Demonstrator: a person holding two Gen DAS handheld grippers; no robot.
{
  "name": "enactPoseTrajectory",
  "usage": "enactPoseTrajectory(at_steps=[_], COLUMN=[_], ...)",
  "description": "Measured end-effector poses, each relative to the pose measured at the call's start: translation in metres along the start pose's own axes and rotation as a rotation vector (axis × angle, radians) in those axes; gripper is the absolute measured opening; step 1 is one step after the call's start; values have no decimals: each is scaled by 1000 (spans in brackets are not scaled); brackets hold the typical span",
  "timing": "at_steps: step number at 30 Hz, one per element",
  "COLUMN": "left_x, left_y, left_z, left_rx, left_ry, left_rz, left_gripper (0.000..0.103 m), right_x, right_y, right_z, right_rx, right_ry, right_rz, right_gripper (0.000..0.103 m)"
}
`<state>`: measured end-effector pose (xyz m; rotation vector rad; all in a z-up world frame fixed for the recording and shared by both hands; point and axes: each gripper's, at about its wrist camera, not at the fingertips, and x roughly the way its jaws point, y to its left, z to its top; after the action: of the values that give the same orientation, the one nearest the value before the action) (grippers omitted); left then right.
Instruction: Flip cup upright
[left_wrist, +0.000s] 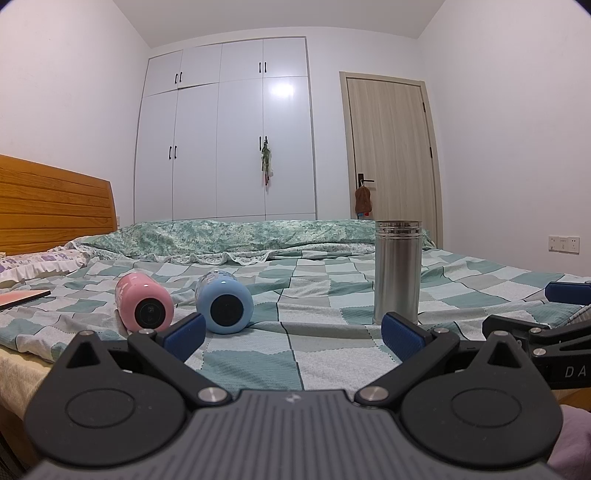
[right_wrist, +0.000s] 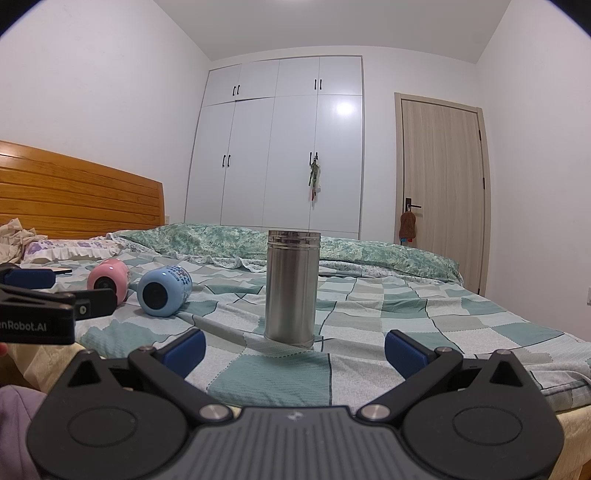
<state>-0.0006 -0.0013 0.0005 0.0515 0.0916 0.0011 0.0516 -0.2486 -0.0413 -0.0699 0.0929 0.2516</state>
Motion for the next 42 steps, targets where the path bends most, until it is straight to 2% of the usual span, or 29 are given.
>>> enactPoseTrajectory(at_steps=[25,30,36,42], left_x=[-2,0,6,20], left_y=[1,19,56,104], left_z=[2,10,28,45], left_rx=[-9,-75,-99,-99], left_ry=[3,13,4,6], left_rz=[3,-13,71,100], left_gripper=[103,103,103,103], right_x=[-2,2,35,83], right_y=[2,7,34,79], right_z=[2,23,65,98], right_rx=[-4,-28,-66,-124], right_ry=[4,-20,13,62], right_rz=[14,116,254,349], right_gripper=[103,103,103,103])
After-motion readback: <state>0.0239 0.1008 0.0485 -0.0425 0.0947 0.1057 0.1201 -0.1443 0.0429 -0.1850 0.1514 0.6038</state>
